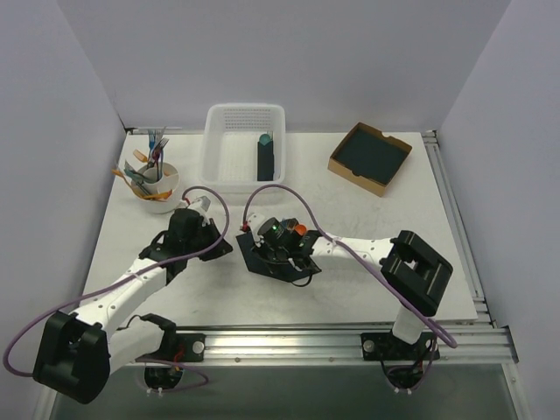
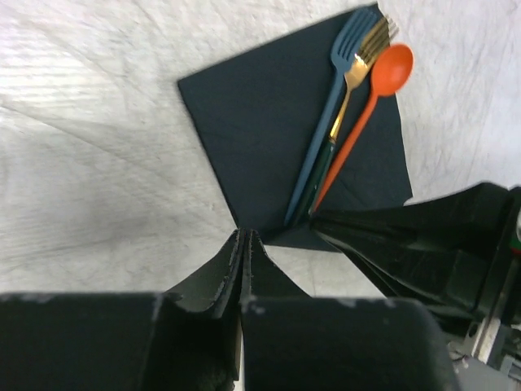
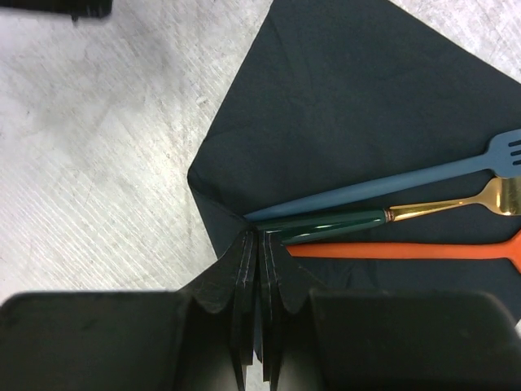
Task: Place the utensils on the paper napkin and roll it up
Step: Roll the napkin at the center of the board.
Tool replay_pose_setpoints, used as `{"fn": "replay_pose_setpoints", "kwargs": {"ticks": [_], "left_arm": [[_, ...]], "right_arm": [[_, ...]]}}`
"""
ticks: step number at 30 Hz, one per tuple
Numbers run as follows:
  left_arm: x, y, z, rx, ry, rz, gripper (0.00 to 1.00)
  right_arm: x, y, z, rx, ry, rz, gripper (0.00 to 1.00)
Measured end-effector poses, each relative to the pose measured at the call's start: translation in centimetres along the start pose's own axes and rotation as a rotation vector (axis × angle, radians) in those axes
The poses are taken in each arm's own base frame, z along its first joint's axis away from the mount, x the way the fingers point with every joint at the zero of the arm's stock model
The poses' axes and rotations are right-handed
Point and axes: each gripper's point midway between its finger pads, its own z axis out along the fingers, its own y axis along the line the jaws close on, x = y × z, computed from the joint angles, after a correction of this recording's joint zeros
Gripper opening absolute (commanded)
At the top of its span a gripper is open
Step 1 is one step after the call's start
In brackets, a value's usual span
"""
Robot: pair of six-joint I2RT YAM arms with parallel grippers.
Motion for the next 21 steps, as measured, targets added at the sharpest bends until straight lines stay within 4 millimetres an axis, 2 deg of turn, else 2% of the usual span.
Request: {"fn": "replay_pose_setpoints", "kwargs": {"ticks": [9, 16, 19, 21], "left_arm": [[2.7, -2.4, -0.1, 0.062, 0.011, 0.106, 0.1], [2.9, -3.6, -0.2, 0.09, -0.024, 0.146, 0.11], [3.1, -3.8, -0.1, 0.096, -0.029, 0.161, 0.16], [3.4, -4.1, 0.0, 0.102, -0.029, 0.184, 0.26]], "right_arm": [[0.7, -1.1, 0.4, 0.002, -0.007, 0.064, 0.0], [1.5, -2.0, 0.6, 0.007, -0.022, 0.118, 0.0], [1.4, -2.4, 0.3, 0.008, -0.041, 0.141, 0.0], [1.3, -2.6, 0.1, 0.009, -0.053, 0.153, 0.0]]}}
